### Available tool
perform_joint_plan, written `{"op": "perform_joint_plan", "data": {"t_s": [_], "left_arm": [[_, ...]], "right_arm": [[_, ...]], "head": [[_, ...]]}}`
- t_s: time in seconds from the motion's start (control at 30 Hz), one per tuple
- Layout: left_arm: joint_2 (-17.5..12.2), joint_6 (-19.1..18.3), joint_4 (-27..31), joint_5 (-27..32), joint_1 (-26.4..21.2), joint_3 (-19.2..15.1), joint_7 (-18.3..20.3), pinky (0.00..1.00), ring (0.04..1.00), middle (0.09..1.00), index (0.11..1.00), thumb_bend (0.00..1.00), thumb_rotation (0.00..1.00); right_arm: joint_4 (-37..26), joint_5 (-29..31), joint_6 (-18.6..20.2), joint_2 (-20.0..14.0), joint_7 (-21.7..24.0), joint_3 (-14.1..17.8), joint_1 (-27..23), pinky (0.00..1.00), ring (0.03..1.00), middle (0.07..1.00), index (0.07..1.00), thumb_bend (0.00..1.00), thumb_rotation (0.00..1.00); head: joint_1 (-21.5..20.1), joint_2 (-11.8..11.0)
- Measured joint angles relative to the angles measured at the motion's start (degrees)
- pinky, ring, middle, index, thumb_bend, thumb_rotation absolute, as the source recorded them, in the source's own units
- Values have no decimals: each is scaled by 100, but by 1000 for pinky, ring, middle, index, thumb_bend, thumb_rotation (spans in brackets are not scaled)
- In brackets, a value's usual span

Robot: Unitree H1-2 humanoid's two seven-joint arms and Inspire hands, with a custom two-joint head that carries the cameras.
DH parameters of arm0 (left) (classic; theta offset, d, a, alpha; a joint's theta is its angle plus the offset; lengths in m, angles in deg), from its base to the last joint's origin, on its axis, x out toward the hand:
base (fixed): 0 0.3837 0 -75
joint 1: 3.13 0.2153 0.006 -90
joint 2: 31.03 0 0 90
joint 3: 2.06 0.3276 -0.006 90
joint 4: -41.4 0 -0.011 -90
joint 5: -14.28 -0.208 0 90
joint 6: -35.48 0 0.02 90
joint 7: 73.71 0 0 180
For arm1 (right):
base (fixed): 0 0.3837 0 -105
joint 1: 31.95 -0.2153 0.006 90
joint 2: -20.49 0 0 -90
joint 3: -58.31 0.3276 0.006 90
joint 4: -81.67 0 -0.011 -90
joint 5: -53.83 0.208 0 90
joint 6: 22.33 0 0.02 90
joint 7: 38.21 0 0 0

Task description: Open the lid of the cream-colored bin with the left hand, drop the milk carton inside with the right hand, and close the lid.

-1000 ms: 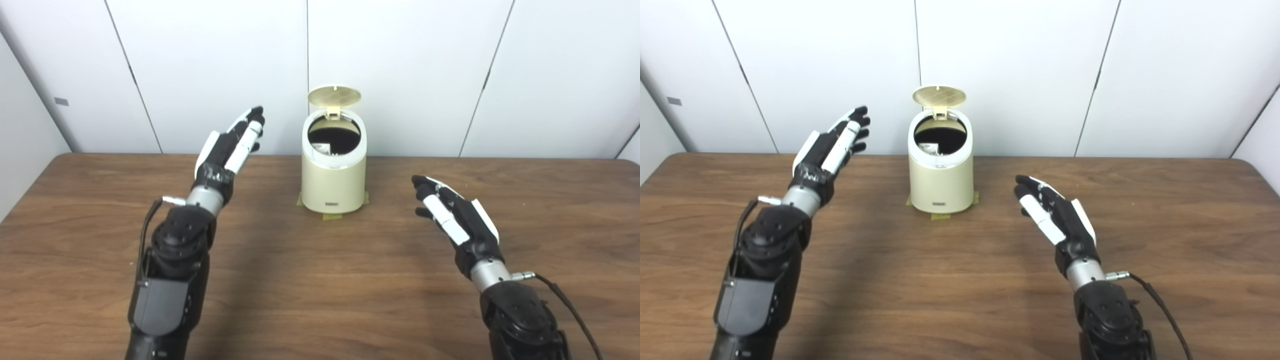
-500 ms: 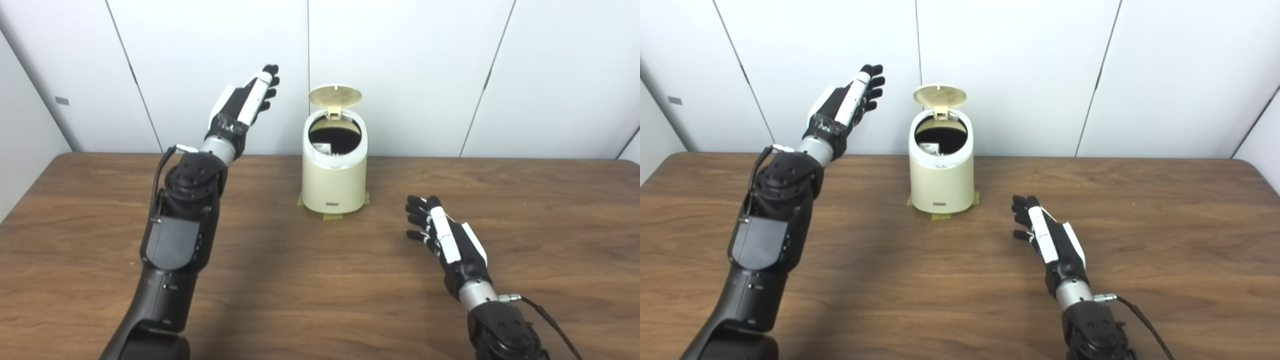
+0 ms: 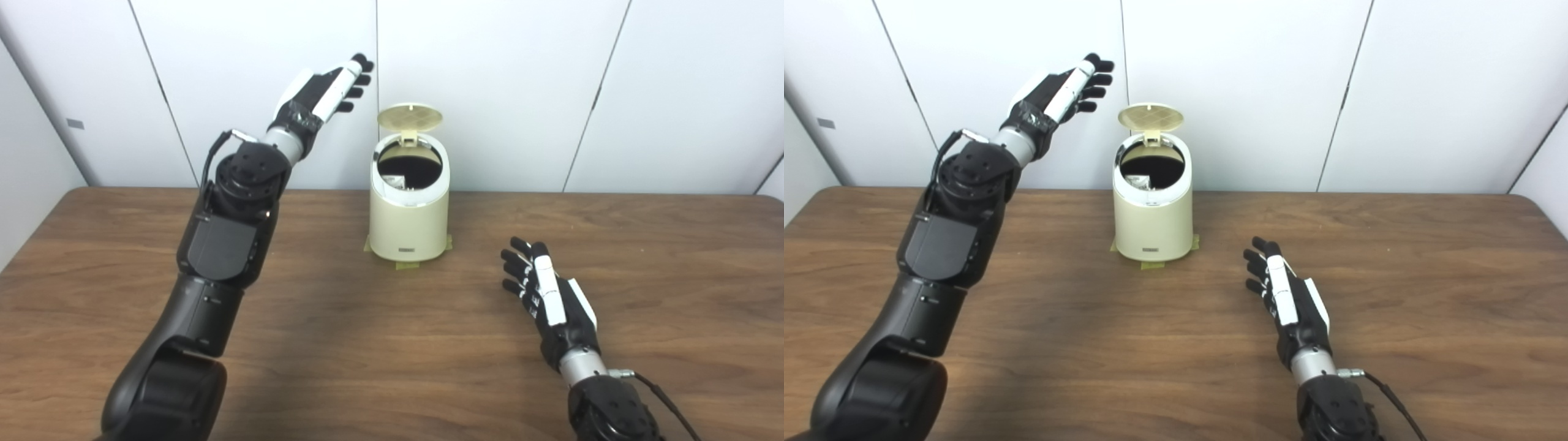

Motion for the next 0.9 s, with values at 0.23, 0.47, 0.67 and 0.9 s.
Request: {"op": "perform_joint_plan", "data": {"t_s": [0.23, 0.47, 0.67, 0.9], "left_arm": [[-160, 113, 2, -402, -21, 421, 195, 788, 786, 737, 737, 370, 1000], [-282, 621, 2, -1060, -33, 873, 196, 862, 772, 705, 690, 363, 979], [-364, 987, -38, -1313, -44, 1007, 265, 864, 775, 702, 676, 411, 981], [-607, 1105, 104, -1803, -46, 1270, 532, 823, 736, 690, 665, 454, 1000]], "right_arm": [[76, 108, -86, 2, -21, -3, -13, 953, 937, 894, 931, 608, 1000], [181, 149, -178, -28, -52, 10, -41, 970, 935, 882, 919, 617, 1000], [188, 321, -92, -9, -100, 79, -75, 965, 945, 881, 921, 641, 1000], [299, 348, -151, -6, -167, 119, -129, 960, 942, 878, 937, 630, 1000]], "head": [[27, 35], [35, 105], [35, 158], [18, 176]]}}
